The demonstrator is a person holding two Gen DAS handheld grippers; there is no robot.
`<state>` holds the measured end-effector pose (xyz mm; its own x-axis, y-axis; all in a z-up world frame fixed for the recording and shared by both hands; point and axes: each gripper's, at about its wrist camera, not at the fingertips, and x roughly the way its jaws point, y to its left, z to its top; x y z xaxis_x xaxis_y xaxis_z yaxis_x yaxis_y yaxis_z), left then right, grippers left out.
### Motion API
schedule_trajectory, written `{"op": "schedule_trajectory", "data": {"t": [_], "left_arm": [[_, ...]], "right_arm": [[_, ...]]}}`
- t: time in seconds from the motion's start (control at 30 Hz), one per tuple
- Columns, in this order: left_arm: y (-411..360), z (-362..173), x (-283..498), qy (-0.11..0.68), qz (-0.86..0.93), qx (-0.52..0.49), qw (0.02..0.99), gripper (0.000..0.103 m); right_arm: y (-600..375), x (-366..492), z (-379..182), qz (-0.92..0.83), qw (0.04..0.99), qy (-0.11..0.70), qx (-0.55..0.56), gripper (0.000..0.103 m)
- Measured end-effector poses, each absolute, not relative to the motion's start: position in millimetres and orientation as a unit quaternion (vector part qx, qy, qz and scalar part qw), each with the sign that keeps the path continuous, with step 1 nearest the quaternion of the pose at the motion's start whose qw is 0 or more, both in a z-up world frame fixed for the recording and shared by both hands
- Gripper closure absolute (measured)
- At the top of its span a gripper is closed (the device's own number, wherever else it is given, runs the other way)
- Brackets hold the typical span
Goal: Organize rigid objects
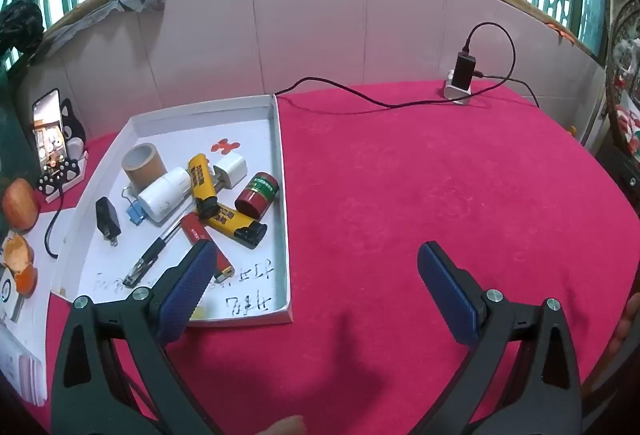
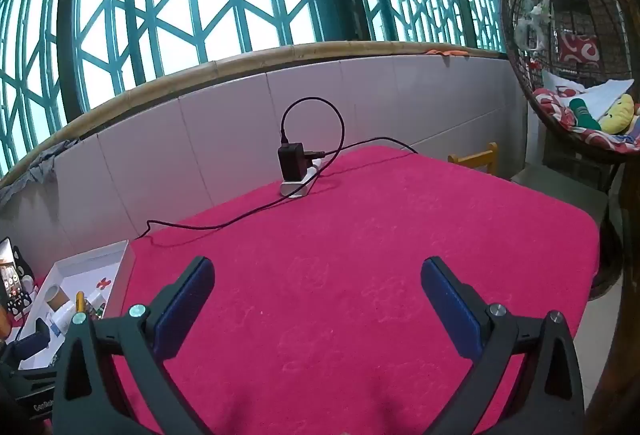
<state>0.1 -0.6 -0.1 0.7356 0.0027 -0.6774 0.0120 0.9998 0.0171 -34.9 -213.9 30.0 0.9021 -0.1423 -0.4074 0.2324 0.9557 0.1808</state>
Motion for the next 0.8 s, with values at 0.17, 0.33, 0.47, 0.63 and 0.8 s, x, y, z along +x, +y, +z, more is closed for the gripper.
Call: {"op": "schedule_trajectory", "data": {"t": [0.17, 0.33, 0.47, 0.63, 0.8], "left_arm": [[-2.3, -1.4, 2.2, 0.366, -0.019, 0.019, 0.93, 0.002], [-18.5, -3.1, 3.0, 0.368, -0.059, 0.024, 0.928, 0.002], [-54.4, -12.7, 9.3, 0.364, -0.207, 0.043, 0.907, 0.002], [-122.6, -44.9, 8.2, 0.4, -0.377, 0.171, 0.818, 0.002], [-143.7, -67.0, -9.3, 0.411, -0.425, 0.234, 0.772, 0.002]], "right_arm": [[-213.7, -34.2, 29.1, -0.1, 0.967, 0.207, 0.114, 0.0], [-212.5, -35.0, 16.4, -0.121, 0.961, 0.221, 0.111, 0.0], [-230.2, -34.8, 10.0, -0.162, 0.951, 0.237, 0.115, 0.0], [-260.9, -29.2, -7.6, -0.227, 0.924, 0.276, 0.134, 0.0], [-280.7, -19.3, -35.5, -0.241, 0.895, 0.333, 0.175, 0.0]]}}
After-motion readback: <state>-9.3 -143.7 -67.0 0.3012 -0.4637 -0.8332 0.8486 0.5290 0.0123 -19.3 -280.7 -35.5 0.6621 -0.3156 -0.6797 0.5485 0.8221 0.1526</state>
